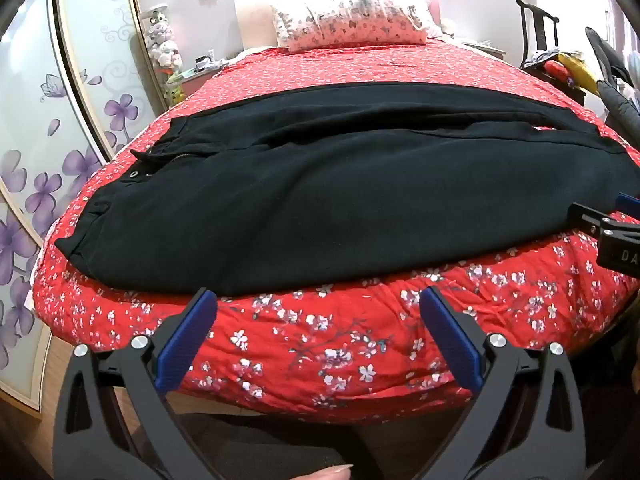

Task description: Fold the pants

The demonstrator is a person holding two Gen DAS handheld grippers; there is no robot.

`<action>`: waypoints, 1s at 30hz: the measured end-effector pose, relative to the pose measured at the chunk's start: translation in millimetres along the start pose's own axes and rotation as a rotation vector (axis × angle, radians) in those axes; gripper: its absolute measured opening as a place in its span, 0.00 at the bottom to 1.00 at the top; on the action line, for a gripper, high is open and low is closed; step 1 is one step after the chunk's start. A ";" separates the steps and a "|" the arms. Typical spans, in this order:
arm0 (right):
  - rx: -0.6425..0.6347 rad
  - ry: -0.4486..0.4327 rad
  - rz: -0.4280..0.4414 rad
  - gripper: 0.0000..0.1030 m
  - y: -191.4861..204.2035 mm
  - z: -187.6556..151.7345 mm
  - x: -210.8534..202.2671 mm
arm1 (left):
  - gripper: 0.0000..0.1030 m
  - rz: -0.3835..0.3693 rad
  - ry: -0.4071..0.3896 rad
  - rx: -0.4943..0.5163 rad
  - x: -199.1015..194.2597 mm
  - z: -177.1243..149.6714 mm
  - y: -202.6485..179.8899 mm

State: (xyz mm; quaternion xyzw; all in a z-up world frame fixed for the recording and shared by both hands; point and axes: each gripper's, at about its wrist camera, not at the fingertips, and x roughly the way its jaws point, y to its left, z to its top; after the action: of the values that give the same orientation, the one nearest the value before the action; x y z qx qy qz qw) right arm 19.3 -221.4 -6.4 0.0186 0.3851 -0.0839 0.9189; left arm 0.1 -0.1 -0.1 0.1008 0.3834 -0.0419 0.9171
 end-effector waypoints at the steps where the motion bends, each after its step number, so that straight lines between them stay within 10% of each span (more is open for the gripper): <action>1: -0.004 0.003 -0.003 0.99 0.2 0.0 0.4 | 0.98 0.000 0.000 0.000 -0.1 0.0 -0.1; 30: 0.004 0.007 0.005 0.99 -2.4 -0.6 1.5 | 0.98 0.002 -0.001 0.001 0.0 -0.1 0.0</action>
State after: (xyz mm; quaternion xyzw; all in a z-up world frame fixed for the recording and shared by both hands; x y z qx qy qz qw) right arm 19.5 -223.9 -7.8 0.0218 0.3882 -0.0822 0.9176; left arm 0.1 -0.1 -0.1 0.1016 0.3829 -0.0414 0.9172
